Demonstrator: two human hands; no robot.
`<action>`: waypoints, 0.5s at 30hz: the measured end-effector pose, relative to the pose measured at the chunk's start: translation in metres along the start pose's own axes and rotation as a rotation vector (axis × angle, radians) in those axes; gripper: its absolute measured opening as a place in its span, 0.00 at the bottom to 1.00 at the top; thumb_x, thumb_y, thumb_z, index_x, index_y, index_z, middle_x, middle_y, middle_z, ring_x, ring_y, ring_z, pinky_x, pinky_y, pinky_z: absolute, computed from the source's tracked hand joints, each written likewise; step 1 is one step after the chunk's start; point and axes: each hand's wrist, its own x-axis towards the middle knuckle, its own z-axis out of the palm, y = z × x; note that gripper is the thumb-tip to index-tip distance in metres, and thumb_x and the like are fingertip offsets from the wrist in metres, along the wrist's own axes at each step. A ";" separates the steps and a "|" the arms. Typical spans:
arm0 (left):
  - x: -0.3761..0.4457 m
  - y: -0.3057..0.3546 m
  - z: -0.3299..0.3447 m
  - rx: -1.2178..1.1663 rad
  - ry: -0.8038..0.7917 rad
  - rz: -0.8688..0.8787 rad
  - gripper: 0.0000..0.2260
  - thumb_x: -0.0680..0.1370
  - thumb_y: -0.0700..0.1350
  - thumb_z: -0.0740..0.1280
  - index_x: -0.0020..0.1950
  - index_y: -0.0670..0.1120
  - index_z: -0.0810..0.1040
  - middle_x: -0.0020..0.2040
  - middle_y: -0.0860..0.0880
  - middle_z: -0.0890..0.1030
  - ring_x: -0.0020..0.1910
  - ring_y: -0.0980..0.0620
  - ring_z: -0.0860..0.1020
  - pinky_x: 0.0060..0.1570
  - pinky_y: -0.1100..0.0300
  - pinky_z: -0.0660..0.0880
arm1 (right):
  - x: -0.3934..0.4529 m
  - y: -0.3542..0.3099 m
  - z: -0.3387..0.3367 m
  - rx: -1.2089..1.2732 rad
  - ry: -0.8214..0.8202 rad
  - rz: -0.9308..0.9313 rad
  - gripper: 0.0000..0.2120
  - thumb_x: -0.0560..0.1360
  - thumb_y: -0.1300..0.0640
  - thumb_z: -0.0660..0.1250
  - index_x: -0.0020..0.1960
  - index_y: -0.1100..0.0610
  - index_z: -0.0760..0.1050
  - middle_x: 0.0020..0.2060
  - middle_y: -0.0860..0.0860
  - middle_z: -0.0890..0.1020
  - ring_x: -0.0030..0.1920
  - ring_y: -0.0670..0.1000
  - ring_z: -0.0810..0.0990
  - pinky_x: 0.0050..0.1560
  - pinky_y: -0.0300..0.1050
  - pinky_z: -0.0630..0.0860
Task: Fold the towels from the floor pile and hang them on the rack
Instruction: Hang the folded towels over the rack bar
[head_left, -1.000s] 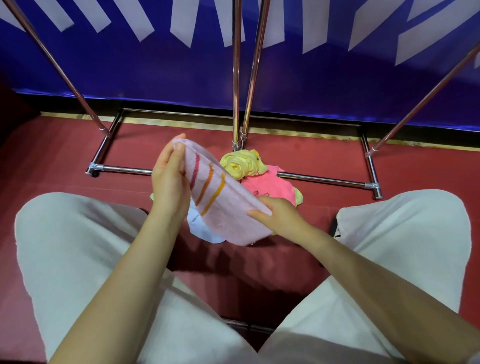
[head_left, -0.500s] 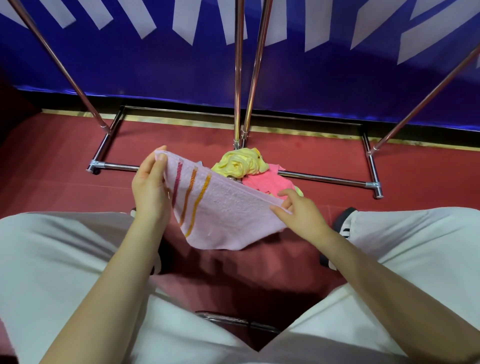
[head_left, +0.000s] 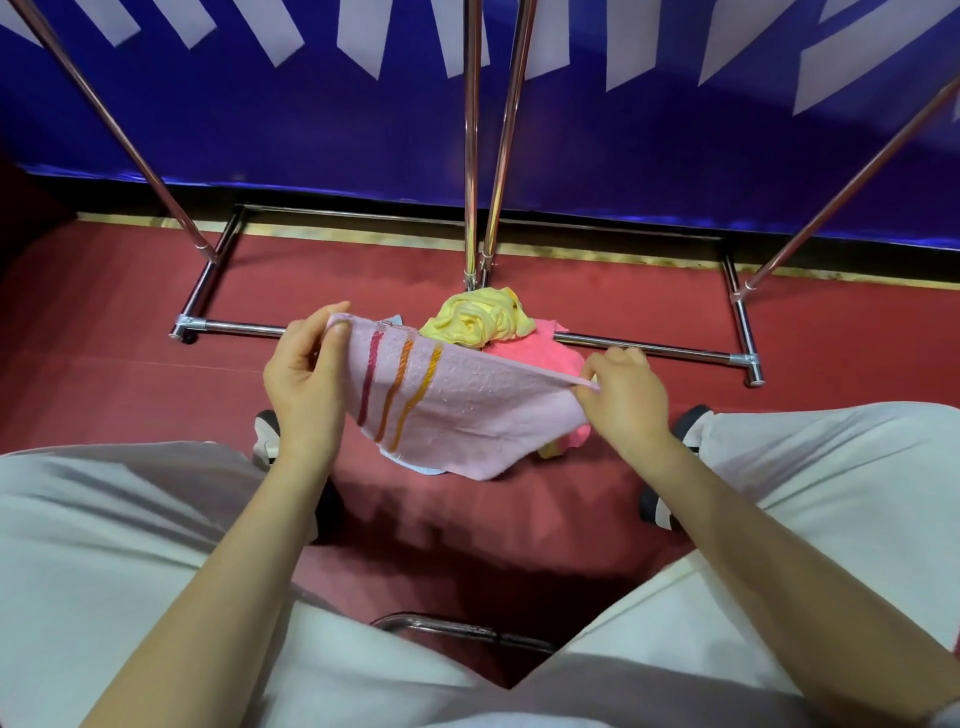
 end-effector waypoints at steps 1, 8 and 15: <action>0.002 0.000 -0.001 0.010 -0.001 0.012 0.08 0.79 0.40 0.65 0.53 0.50 0.81 0.49 0.57 0.80 0.51 0.63 0.77 0.56 0.69 0.70 | 0.003 0.002 -0.002 -0.008 0.049 -0.003 0.04 0.68 0.59 0.71 0.40 0.58 0.77 0.39 0.56 0.77 0.47 0.60 0.73 0.41 0.49 0.67; 0.016 -0.025 0.007 -0.114 0.136 -0.339 0.08 0.80 0.42 0.65 0.57 0.46 0.81 0.53 0.55 0.82 0.54 0.61 0.78 0.57 0.68 0.73 | 0.022 -0.007 -0.023 0.745 -0.073 0.337 0.09 0.74 0.60 0.67 0.37 0.51 0.72 0.35 0.46 0.75 0.37 0.48 0.71 0.34 0.39 0.66; 0.020 -0.018 0.021 -0.155 0.145 -0.362 0.08 0.79 0.45 0.65 0.50 0.56 0.82 0.54 0.55 0.82 0.59 0.54 0.79 0.65 0.49 0.73 | 0.028 -0.017 -0.045 1.123 0.259 0.369 0.07 0.73 0.63 0.70 0.42 0.53 0.74 0.36 0.45 0.77 0.35 0.39 0.74 0.39 0.31 0.71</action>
